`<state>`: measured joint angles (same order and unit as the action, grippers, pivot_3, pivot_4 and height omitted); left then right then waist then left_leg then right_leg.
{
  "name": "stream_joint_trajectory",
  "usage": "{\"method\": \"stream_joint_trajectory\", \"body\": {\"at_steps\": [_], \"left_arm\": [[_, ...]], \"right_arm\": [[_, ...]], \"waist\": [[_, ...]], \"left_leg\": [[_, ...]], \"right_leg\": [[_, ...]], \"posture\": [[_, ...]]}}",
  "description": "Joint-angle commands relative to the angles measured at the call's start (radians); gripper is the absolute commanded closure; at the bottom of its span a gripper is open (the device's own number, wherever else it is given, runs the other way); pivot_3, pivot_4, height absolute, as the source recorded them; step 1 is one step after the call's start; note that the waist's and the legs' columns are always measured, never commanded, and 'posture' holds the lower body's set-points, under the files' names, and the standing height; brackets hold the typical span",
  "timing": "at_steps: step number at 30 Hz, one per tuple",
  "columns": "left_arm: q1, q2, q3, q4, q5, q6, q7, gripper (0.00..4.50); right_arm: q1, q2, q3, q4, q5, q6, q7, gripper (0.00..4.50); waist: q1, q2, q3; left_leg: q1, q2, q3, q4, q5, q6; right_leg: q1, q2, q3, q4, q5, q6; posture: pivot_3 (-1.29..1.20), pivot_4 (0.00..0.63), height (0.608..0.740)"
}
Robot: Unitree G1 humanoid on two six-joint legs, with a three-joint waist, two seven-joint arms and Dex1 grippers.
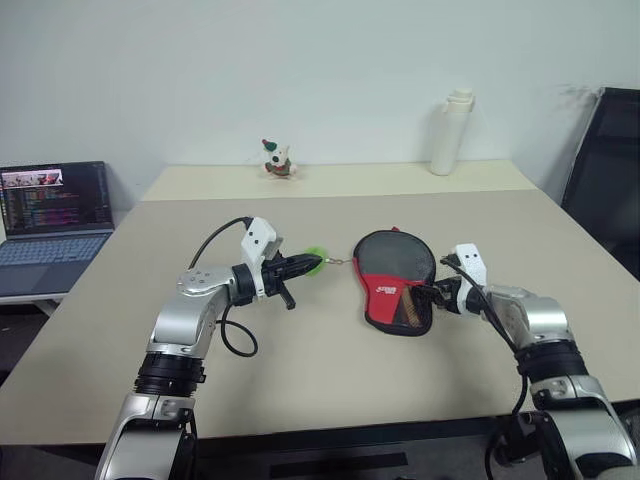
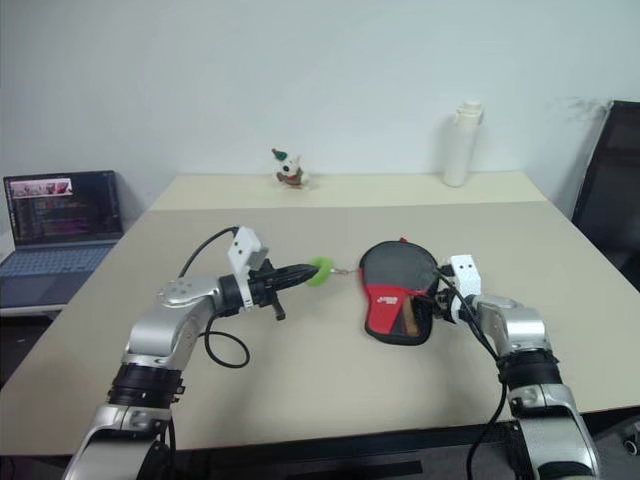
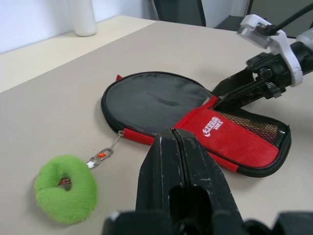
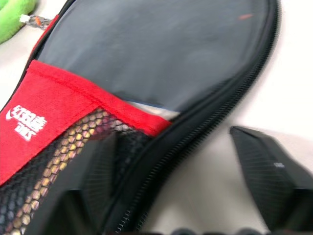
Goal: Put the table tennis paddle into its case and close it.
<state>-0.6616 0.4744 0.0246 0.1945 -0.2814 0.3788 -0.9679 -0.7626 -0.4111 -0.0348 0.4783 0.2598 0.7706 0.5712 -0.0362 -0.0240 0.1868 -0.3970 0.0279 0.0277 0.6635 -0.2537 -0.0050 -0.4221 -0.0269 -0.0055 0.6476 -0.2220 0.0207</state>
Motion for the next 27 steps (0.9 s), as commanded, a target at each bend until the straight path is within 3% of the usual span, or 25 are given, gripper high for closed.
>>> {"method": "stream_joint_trajectory", "body": {"at_steps": [1, 9, 17, 27], "left_arm": [[0.005, 0.021, 0.009, -0.022, -0.009, -0.022, 0.000, 4.50], [0.080, 0.090, 0.028, -0.083, -0.059, 0.014, -0.062, 4.50], [0.186, 0.208, 0.047, -0.220, -0.203, 0.130, -0.210, 4.50], [0.292, 0.294, 0.061, -0.329, -0.268, 0.184, -0.242, 4.50]], "right_arm": [[-0.016, 0.010, 0.031, 0.032, -0.012, 0.010, 0.035, 2.28], [-0.031, 0.043, 0.022, 0.008, 0.022, 0.077, 0.071, 4.49], [-0.035, 0.116, 0.015, -0.138, 0.066, 0.164, 0.070, 4.49], [0.058, 0.219, 0.040, -0.348, 0.103, 0.294, -0.004, 4.49]], "waist": [[0.000, 0.000, 0.000], [-0.005, 0.000, 0.000], [-0.020, 0.000, 0.000], [-0.012, 0.000, 0.000]], "left_leg": [[0.000, 0.000, 0.000, 0.000, 0.000, 0.000], [0.003, 0.001, 0.001, 0.000, 0.000, 0.000], [0.002, 0.003, 0.002, -0.002, 0.000, 0.000], [-0.001, 0.004, 0.002, -0.002, 0.000, 0.000]], "right_leg": [[0.000, 0.001, 0.000, 0.000, 0.000, 0.000], [0.000, 0.004, 0.003, 0.000, 0.001, -0.002], [-0.002, 0.005, 0.007, 0.001, 0.001, -0.002], [-0.005, 0.003, 0.012, 0.000, 0.001, -0.002]], "posture": [[0.00, 0.150, 0.740], [0.00, 0.150, 0.740], [0.00, 0.150, 0.740], [0.00, 0.150, 0.740]]}}
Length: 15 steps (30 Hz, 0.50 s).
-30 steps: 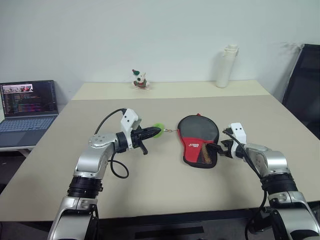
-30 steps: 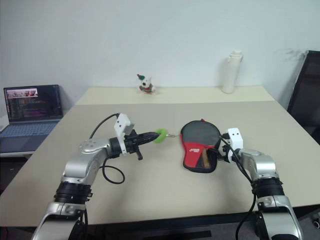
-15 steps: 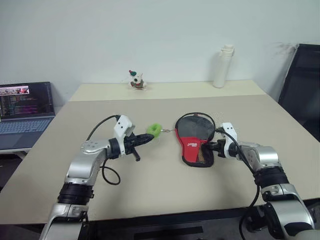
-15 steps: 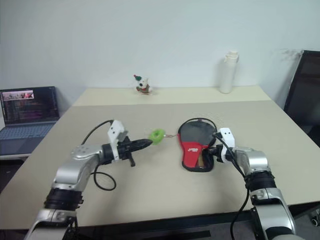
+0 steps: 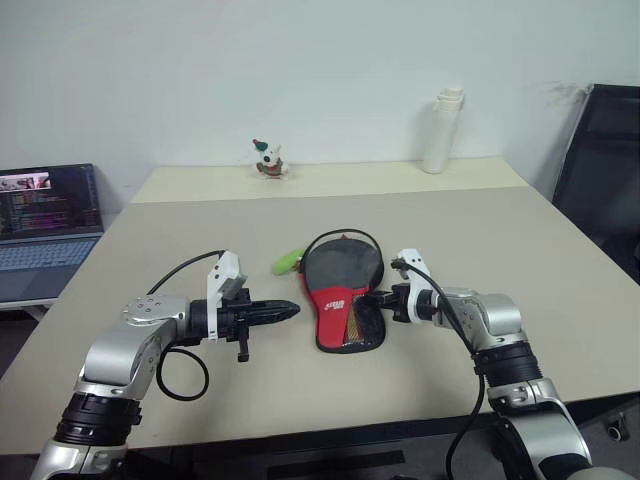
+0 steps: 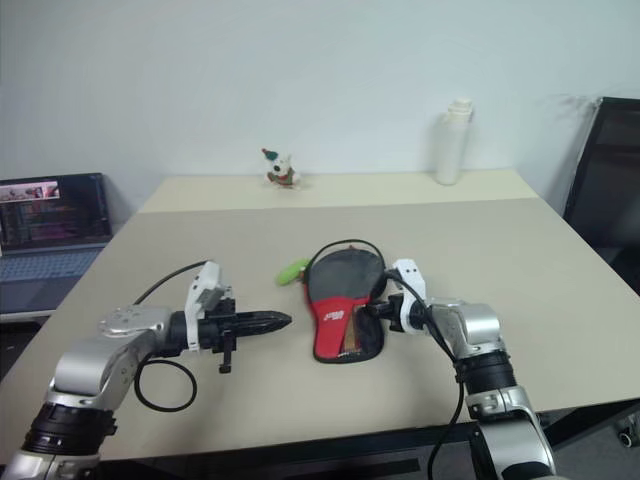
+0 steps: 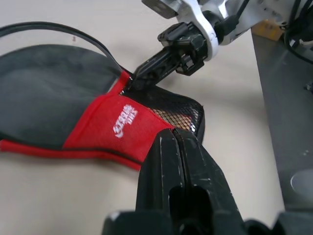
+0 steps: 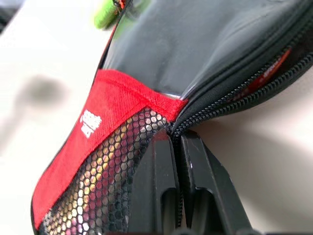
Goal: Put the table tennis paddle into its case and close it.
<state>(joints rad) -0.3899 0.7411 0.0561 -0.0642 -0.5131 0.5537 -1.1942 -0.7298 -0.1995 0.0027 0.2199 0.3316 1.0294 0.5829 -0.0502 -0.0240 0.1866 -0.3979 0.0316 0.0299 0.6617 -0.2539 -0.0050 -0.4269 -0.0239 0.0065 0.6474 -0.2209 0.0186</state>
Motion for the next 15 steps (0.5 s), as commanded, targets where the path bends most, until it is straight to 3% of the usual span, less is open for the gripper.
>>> {"method": "stream_joint_trajectory", "body": {"at_steps": [1, 15], "left_arm": [[0.036, 0.033, 0.030, -0.087, -0.042, 0.015, -0.017, 4.50], [0.078, 0.049, -0.001, -0.162, -0.067, 0.039, -0.025, 4.50]], "right_arm": [[0.049, 0.014, 0.005, -0.125, 0.037, 0.058, -0.027, 4.49], [0.364, 0.028, -0.109, -0.604, 0.150, 0.399, -0.186, 4.49]], "waist": [[0.003, 0.000, 0.000], [0.022, 0.000, 0.000]], "left_leg": [[0.000, 0.000, 0.000, 0.000, 0.000, 0.000], [-0.001, -0.001, 0.000, 0.000, -0.001, -0.001]], "right_leg": [[0.000, -0.001, 0.000, -0.001, 0.000, 0.000], [-0.001, -0.001, 0.000, -0.001, -0.003, 0.005]], "posture": [[0.00, 0.150, 0.740], [0.00, 0.150, 0.740]]}}
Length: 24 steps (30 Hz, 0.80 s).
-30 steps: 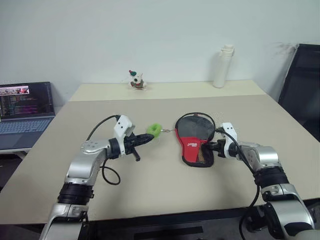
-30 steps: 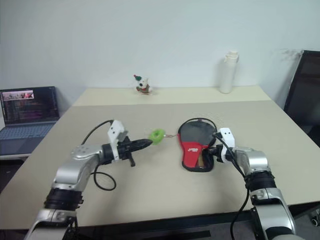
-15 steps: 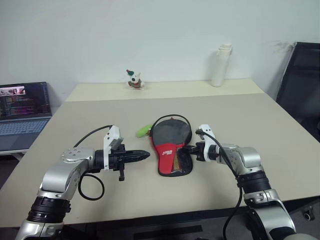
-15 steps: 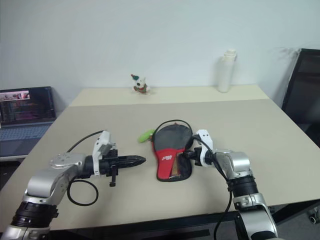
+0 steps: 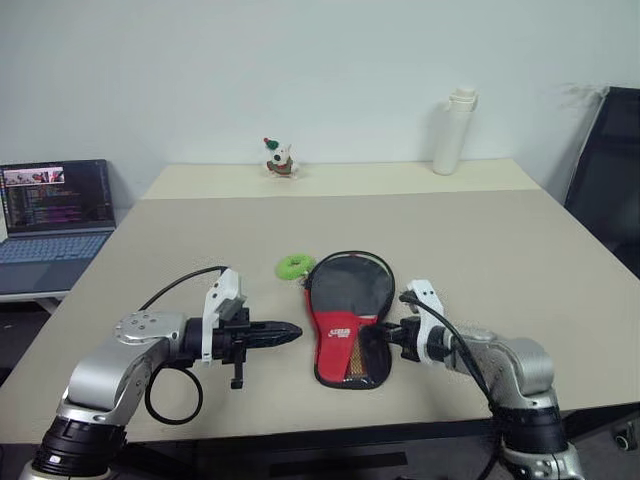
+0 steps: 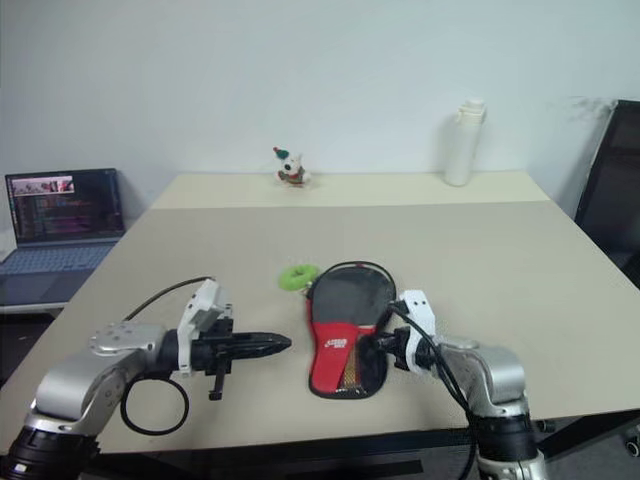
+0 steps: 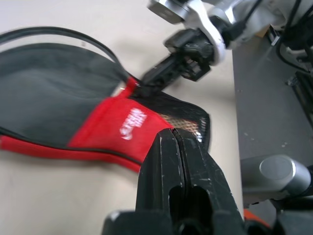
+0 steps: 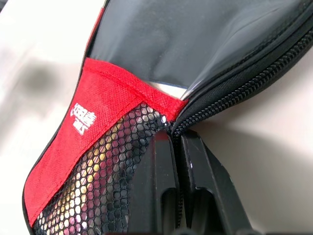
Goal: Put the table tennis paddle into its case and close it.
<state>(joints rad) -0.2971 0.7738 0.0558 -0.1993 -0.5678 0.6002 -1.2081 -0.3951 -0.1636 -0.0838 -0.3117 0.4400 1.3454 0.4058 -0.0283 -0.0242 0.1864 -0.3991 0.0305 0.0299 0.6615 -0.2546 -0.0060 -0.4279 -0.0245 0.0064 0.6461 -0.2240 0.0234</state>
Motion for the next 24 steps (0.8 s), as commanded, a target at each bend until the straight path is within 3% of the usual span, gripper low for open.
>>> {"method": "stream_joint_trajectory", "body": {"at_steps": [1, 13, 20, 24], "left_arm": [[-0.018, 0.017, -0.003, -0.024, -0.011, -0.009, -0.015, 4.50], [-0.046, 0.014, -0.032, -0.002, 0.000, -0.019, -0.033, 4.50], [-0.045, 0.012, -0.030, 0.002, 0.010, -0.030, -0.026, 4.50], [-0.033, 0.013, -0.023, 0.001, 0.012, -0.036, -0.019, 4.50]], "right_arm": [[0.037, -0.013, -0.029, -0.088, 0.049, 0.096, -0.012, 4.49], [0.095, -0.085, -0.088, -0.197, 0.108, 0.193, -0.022, 4.49], [0.067, 0.029, -0.128, -0.170, 0.085, 0.214, -0.099, 4.49], [0.068, 0.075, -0.157, -0.197, 0.078, 0.240, -0.138, 3.51]], "waist": [[0.000, 0.000, 0.000], [0.001, 0.000, 0.000], [-0.001, -0.001, -0.001], [-0.004, -0.001, -0.001]], "left_leg": [[0.000, 0.000, 0.000, 0.000, 0.000, 0.000], [0.000, -0.001, 0.000, 0.000, 0.000, 0.000], [0.001, -0.001, 0.000, 0.000, 0.000, 0.000], [0.001, -0.001, 0.000, 0.000, 0.000, 0.000]], "right_leg": [[0.000, 0.000, 0.000, 0.000, 0.000, 0.000], [0.000, 0.000, 0.000, 0.000, 0.000, 0.001], [0.000, 0.001, 0.000, 0.000, 0.000, 0.001], [0.000, 0.002, 0.000, 0.001, 0.000, 0.000]], "posture": [[0.00, 0.150, 0.740], [0.00, 0.150, 0.740], [0.00, 0.150, 0.740], [0.00, 0.150, 0.740]]}}
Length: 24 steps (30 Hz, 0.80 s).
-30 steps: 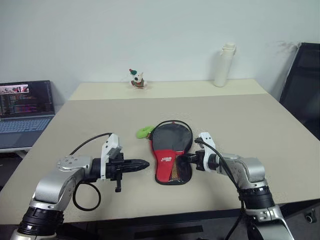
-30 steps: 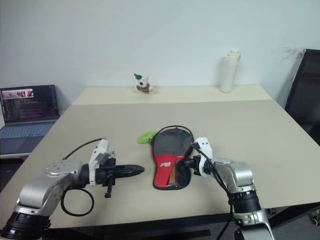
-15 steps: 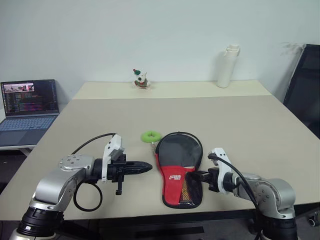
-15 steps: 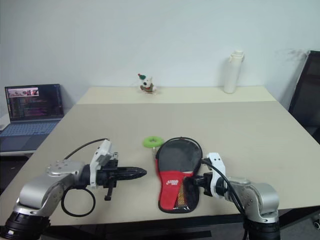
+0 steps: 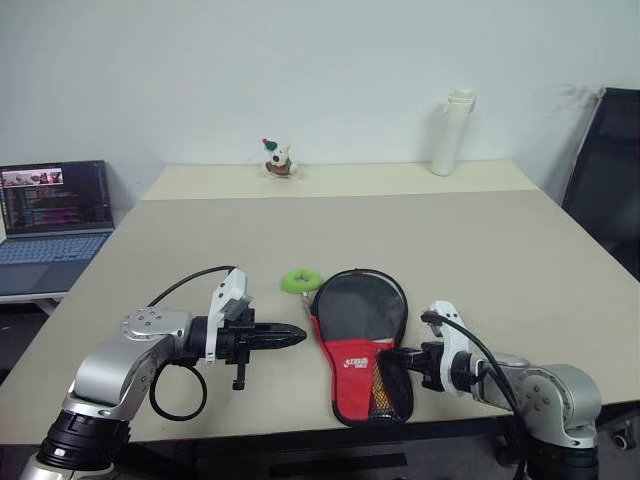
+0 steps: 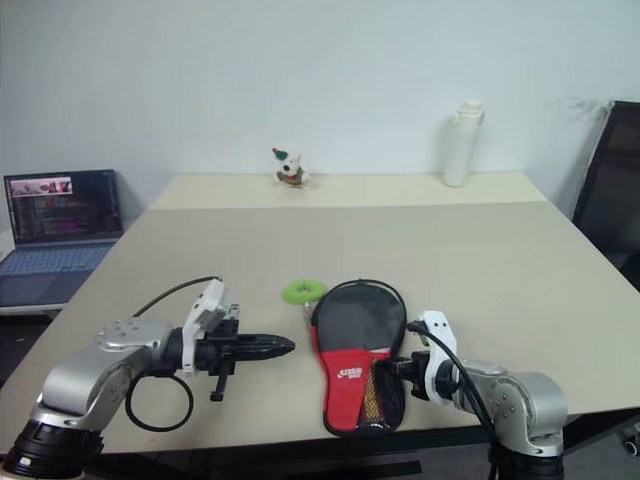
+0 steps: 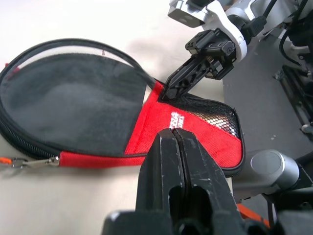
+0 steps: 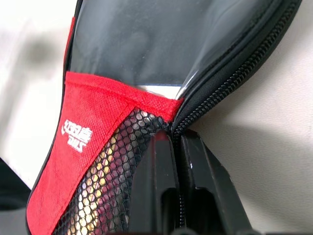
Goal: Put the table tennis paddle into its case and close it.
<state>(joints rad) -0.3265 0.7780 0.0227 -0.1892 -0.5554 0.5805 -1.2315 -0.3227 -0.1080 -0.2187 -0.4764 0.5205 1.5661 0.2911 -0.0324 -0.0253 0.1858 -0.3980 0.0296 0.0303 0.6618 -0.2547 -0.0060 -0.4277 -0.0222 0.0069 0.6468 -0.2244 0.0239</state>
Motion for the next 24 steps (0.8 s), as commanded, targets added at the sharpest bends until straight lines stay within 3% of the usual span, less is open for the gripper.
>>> {"method": "stream_joint_trajectory", "body": {"at_steps": [1, 10, 18, 22, 24], "left_arm": [[-0.001, 0.009, 0.011, -0.010, -0.001, -0.017, 0.005, 4.50], [0.012, -0.006, 0.029, 0.004, 0.014, -0.040, 0.048, 4.50], [-0.052, -0.051, 0.052, 0.116, 0.064, -0.093, 0.164, 4.50], [-0.118, -0.082, 0.050, 0.212, 0.117, -0.135, 0.240, 4.50], [-0.152, -0.091, 0.035, 0.264, 0.156, -0.152, 0.270, 4.12]], "right_arm": [[-0.003, 0.026, -0.026, -0.039, -0.003, 0.024, -0.029, 3.12], [-0.026, -0.109, -0.024, -0.113, 0.089, -0.051, 0.095, 0.16], [-0.066, -0.142, -0.014, -0.099, 0.149, -0.255, 0.166, 0.03], [-0.090, -0.165, 0.135, -0.044, 0.075, -0.386, 0.177, 0.03], [-0.113, -0.172, 0.210, 0.022, 0.016, -0.473, 0.174, 0.00]], "waist": [[0.000, 0.000, 0.000], [0.004, 0.000, 0.000], [0.003, 0.000, 0.000], [0.002, 0.000, 0.000], [0.001, 0.000, 0.000]], "left_leg": [[0.000, 0.000, 0.000, 0.000, 0.000, 0.000], [0.000, 0.000, -0.001, 0.000, 0.000, 0.000], [0.000, 0.000, -0.001, 0.000, 0.000, 0.000], [0.000, 0.000, -0.001, 0.000, 0.000, 0.000], [0.000, -0.001, 0.000, 0.000, 0.000, 0.000]], "right_leg": [[0.000, 0.000, 0.000, 0.000, 0.000, 0.000], [0.001, -0.002, 0.000, -0.001, 0.000, 0.000], [0.001, 0.001, -0.001, 0.000, 0.000, 0.000], [0.001, 0.001, 0.000, -0.001, 0.000, 0.000], [0.001, 0.001, 0.000, -0.001, 0.000, 0.000]], "posture": [[0.00, 0.150, 0.740], [0.00, 0.150, 0.740], [0.00, 0.150, 0.740], [0.00, 0.150, 0.740], [0.00, 0.150, 0.740]]}}
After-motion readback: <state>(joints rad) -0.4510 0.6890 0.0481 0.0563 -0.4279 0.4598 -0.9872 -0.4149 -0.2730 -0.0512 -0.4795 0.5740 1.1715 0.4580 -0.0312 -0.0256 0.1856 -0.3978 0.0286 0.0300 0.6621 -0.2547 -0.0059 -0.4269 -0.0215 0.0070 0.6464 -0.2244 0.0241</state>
